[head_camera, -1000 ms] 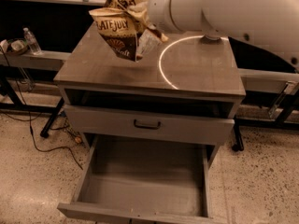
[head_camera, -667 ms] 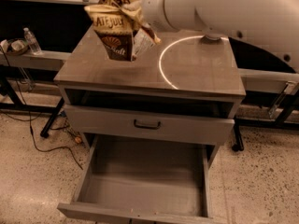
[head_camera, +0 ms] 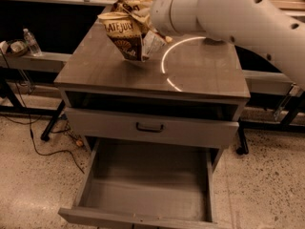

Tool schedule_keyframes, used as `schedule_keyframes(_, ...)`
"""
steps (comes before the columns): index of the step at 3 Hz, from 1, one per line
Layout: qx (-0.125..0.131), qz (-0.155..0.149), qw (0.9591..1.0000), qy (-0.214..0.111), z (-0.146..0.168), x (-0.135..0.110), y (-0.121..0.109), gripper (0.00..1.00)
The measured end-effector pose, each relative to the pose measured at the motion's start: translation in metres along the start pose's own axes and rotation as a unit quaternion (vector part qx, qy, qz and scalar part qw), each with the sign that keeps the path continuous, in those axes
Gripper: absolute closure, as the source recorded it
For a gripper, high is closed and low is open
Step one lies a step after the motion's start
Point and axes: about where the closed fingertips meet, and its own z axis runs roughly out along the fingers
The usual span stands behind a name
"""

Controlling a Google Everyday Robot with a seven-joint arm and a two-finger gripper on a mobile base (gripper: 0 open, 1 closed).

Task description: Pick brown chip bag from middle drawer and place on counter

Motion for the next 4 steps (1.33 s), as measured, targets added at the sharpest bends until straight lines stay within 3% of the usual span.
schedule_keyframes(2, -0.017, 0.013, 0.9997, -0.015, 0.070, 0.070, -0.023, 1.00)
schedule_keyframes(3, -0.021, 0.010, 0.9995, -0.020, 0.098, 0.091, -0.032, 1.00)
schedule_keyframes(4, -0.033, 0.000, 0.9995, -0.006, 0.100, 0.117, -0.036, 1.00)
